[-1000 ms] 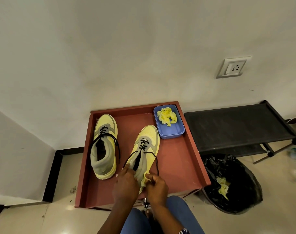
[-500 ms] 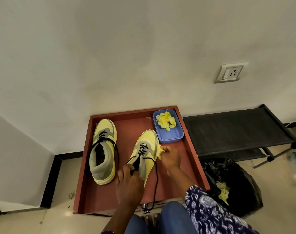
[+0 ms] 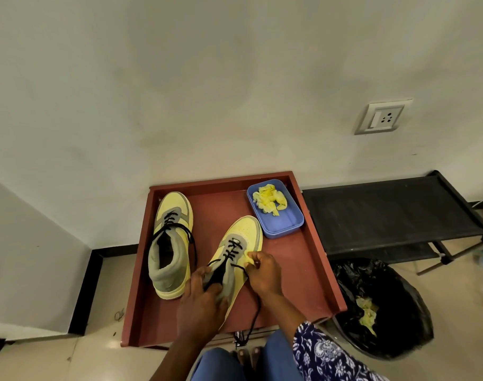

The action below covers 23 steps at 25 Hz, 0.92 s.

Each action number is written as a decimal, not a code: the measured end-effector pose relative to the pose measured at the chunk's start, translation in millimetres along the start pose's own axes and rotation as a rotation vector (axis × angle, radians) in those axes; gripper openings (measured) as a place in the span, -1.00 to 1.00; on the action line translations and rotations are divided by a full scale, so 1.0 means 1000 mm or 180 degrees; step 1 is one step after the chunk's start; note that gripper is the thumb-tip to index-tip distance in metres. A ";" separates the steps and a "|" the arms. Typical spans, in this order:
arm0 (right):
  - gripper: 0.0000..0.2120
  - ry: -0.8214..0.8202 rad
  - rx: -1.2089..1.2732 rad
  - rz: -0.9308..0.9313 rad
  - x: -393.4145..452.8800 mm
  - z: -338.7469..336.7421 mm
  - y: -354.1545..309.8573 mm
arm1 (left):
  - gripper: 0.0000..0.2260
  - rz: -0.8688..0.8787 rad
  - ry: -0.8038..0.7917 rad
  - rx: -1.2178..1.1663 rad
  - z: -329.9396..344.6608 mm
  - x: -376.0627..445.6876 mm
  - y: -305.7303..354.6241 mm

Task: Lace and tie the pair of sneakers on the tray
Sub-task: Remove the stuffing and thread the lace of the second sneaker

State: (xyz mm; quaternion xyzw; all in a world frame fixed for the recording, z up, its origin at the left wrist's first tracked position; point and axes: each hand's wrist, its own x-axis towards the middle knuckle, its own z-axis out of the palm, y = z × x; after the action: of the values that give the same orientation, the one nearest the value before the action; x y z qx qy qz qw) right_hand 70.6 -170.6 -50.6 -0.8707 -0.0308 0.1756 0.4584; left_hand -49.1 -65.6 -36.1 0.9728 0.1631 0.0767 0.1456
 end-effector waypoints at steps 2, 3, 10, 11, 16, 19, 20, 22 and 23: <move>-0.79 0.0013 0.0005 -0.0085 -0.003 0.004 -0.001 | -0.74 -0.0027 0.0002 -0.0022 0.001 0.001 0.001; -0.80 0.0009 -0.0018 -0.0093 -0.004 0.004 -0.002 | -0.75 -0.0048 0.0009 -0.0025 0.002 0.002 0.001; -0.71 0.0009 -0.0052 -0.0107 0.001 0.001 -0.009 | -0.80 -0.0031 -0.0153 -0.0037 0.003 0.016 0.003; -0.70 0.0004 -0.0058 -0.0112 0.003 0.001 -0.010 | -0.80 -0.0049 -0.0156 -0.0062 0.004 0.018 0.003; -0.69 0.0004 -0.0068 -0.0113 0.007 0.000 -0.012 | -0.85 -0.0143 -0.0044 -0.0148 0.009 0.023 0.003; -0.70 0.0032 -0.0042 -0.0139 0.006 0.000 -0.014 | -0.89 -0.0249 0.0040 -0.0135 0.012 0.022 0.007; -0.70 0.0033 -0.0029 -0.0146 0.004 0.001 -0.014 | -0.92 -0.0333 0.0050 -0.0157 0.013 0.020 0.007; -0.71 -0.0001 -0.0030 -0.0177 0.002 0.003 -0.015 | -0.94 -0.0501 0.0055 -0.0190 0.012 0.016 0.007; -0.71 -0.0040 -0.0042 -0.0199 -0.001 0.005 -0.015 | -0.91 -0.0550 0.0057 -0.0195 0.011 0.012 0.005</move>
State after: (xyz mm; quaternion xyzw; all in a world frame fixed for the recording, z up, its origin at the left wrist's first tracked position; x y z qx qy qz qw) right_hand 70.1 -158.3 -40.5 -0.8712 -0.0621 0.1664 0.4576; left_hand -33.8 -69.1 -43.9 0.9495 0.2453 0.0775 0.1799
